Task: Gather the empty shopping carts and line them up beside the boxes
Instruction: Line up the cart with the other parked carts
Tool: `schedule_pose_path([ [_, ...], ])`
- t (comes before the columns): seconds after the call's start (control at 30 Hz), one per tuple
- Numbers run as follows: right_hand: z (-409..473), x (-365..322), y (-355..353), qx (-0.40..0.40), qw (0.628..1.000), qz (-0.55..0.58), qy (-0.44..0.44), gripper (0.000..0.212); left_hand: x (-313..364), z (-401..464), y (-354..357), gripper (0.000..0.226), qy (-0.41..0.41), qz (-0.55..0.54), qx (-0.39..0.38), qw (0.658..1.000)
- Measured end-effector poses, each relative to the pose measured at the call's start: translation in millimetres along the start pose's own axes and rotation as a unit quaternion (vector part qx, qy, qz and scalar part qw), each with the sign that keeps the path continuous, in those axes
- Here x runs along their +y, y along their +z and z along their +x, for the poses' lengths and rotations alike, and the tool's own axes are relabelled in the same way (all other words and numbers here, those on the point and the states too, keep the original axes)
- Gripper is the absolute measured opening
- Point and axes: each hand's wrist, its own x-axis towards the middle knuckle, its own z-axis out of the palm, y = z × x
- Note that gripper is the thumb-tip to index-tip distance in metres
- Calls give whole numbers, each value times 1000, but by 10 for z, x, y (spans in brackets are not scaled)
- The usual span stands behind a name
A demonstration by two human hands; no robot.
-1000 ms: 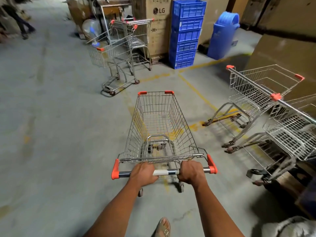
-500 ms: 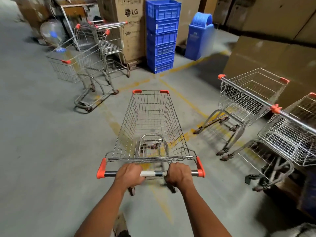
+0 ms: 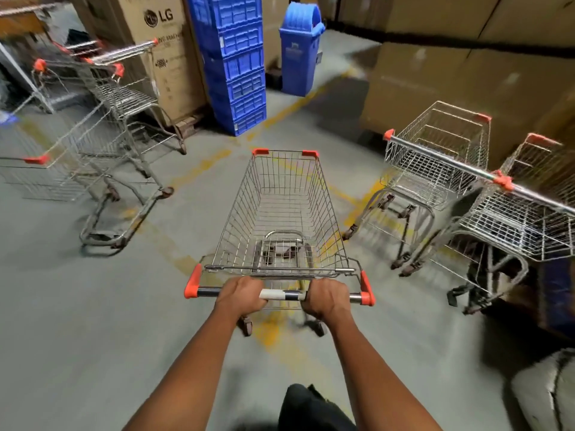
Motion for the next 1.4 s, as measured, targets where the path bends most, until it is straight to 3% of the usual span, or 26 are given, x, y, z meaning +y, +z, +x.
schedule_pose_path([
  [0.23,1191,-364,-330,12,999,33,33,23,-806,1070,-468,33,18,13,8,1000],
  [0.4,2065,-735,-549,9,995,68,68,25,-1282,1807,-768,30,-39,92,27,995],
  [0.53,2633,-1006,-696,7,993,85,84,24,-1678,2331,-1071,40,-16,129,20,991],
  [0.83,3686,-1280,-950,5,982,107,156,25,-2324,3574,-1502,25,46,155,10,987],
  [1.4,5141,-970,-1622,-3,961,93,262,22,-2481,5453,-2351,26,191,183,25,964],
])
